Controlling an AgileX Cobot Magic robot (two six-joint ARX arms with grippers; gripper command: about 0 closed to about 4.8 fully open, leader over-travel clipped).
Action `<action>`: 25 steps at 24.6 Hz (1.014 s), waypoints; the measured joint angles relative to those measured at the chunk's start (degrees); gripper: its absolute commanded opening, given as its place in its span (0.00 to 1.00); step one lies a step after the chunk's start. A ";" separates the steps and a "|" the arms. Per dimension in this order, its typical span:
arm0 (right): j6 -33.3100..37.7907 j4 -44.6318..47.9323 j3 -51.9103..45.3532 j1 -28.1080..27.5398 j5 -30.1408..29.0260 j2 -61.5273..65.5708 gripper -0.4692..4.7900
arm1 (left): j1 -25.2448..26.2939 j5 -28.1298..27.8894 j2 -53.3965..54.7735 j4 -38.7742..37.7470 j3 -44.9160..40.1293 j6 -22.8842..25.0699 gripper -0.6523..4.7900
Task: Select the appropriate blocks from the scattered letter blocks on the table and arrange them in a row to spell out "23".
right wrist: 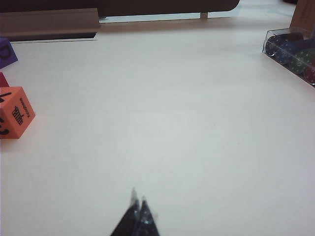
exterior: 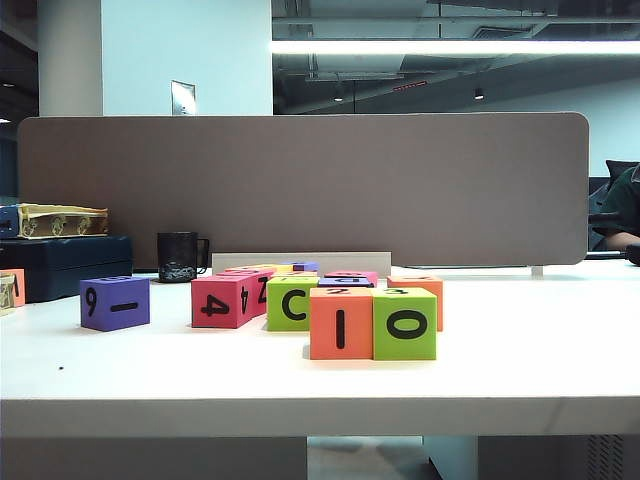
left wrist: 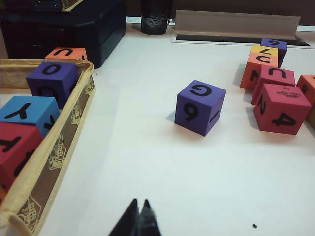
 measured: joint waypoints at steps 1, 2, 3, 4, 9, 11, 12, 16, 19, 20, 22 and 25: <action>-0.02 0.00 0.00 0.00 0.02 0.00 0.09 | 0.00 0.00 0.00 0.00 0.00 0.00 0.11; -0.02 0.00 -0.02 0.02 0.02 0.00 0.09 | 0.00 0.00 0.00 0.00 0.00 0.00 0.11; 0.13 0.00 -0.02 0.02 0.00 0.00 0.09 | 0.00 0.00 0.00 0.00 0.00 0.00 0.11; 0.52 0.00 -0.02 0.04 0.00 0.00 0.09 | 0.00 0.02 0.00 0.00 0.00 0.00 0.11; 1.33 0.00 -0.02 0.04 0.02 0.00 0.09 | 0.00 0.00 0.00 0.00 -0.02 0.00 0.11; 1.33 0.00 -0.02 0.04 0.00 0.00 0.09 | 0.00 0.00 0.00 -0.02 -0.02 0.00 0.11; 1.33 0.00 0.00 0.04 0.00 0.00 0.09 | 0.00 0.02 0.00 0.00 0.00 0.00 0.11; 1.33 0.00 -0.02 0.04 0.00 0.00 0.09 | 0.00 0.00 0.00 0.00 0.00 0.00 0.11; 1.33 0.00 -0.02 0.04 0.00 0.00 0.09 | 0.00 0.00 0.00 0.00 0.00 0.00 0.11; 1.33 0.00 -0.02 0.04 0.00 0.00 0.09 | 0.00 0.00 0.00 0.00 -0.02 0.00 0.11; 1.33 0.00 -0.02 0.04 0.00 0.00 0.09 | 0.00 0.02 0.00 0.00 0.00 0.00 0.11; 1.33 0.00 -0.02 0.04 0.00 0.00 0.09 | 0.00 0.00 0.00 0.00 -0.02 0.00 0.11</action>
